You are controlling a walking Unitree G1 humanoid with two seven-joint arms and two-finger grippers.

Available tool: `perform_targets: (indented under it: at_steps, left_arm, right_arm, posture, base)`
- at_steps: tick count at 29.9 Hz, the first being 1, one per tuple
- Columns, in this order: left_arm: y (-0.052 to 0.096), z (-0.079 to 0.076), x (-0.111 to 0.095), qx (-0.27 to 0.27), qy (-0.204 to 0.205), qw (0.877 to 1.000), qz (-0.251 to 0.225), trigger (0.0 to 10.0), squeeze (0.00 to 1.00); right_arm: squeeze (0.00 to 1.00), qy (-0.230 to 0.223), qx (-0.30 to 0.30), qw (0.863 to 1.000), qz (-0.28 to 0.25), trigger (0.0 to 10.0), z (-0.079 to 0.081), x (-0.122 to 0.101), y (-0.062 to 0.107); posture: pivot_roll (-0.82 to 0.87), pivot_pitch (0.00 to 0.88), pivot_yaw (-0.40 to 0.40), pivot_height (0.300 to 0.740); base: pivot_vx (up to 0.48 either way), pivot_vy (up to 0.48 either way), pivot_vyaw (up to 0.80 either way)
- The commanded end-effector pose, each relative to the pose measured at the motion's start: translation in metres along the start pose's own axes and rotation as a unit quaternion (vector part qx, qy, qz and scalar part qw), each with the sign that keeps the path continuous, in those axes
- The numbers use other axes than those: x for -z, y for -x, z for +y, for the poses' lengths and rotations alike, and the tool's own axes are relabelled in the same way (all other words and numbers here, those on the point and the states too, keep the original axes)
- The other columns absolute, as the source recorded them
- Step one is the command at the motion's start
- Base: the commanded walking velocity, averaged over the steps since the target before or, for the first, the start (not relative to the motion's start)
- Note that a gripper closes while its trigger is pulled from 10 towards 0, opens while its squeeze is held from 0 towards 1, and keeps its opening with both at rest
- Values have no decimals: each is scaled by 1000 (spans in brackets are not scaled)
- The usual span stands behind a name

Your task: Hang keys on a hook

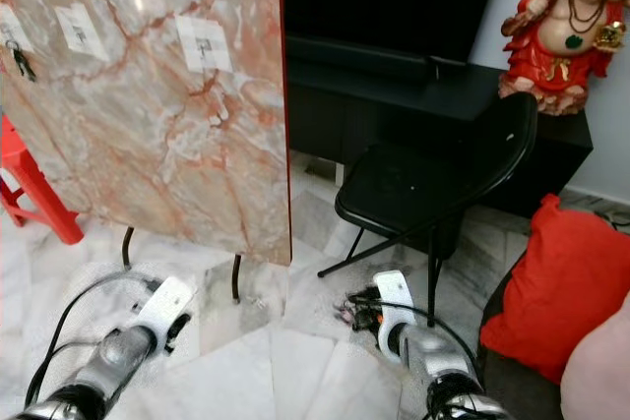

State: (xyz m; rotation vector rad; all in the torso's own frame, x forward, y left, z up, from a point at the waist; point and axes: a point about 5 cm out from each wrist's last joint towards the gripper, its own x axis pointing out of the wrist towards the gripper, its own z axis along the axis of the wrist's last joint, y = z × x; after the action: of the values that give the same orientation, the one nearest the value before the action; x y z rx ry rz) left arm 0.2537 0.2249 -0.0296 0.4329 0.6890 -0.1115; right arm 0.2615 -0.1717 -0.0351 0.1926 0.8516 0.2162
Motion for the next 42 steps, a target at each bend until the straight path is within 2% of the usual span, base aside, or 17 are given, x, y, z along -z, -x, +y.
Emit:
perform_targets:
  at_steps: [1,5,10,15,20,35,42]
  left_arm:
    - [2,-4,11,-11,49,999,22,10000,0]
    - [8,-16,34,-18,121,991,58,10000,0]
    - [12,-23,46,-24,136,987,80,10000,0]
    - [16,-30,56,-26,171,980,95,10000,0]
    - [18,-33,61,-29,176,978,108,10000,0]
    - [21,-36,66,-35,176,977,118,10000,0]
    - [21,-33,67,-41,177,976,116,10000,0]
  right_arm:
    - [0,-35,32,999,10,10000,-6,13,2]
    - [0,-97,86,991,40,10000,-16,45,8]
    - [0,-105,97,989,45,10000,-16,59,10]
    - [0,-152,119,981,24,10000,-16,62,10]
    - [0,-166,124,978,23,10000,-16,64,10]
    - [0,-191,161,968,26,10000,-22,73,14]
    - [0,-193,173,965,38,10000,-25,76,16]
  posture:
    - [-14,0,-30,723]
    - [-11,0,-36,723]
    - [0,0,-40,723]
    - [-6,0,-37,723]
    - [-2,0,-38,723]
    - [-1,0,-38,723]
    - [0,0,-38,723]
  base:
    - [0,0,0]
    - [0,0,0]
    - [0,0,0]
    - [0,0,0]
    - [0,54,0]
    - [0,427,0]
    - [0,480,-634]
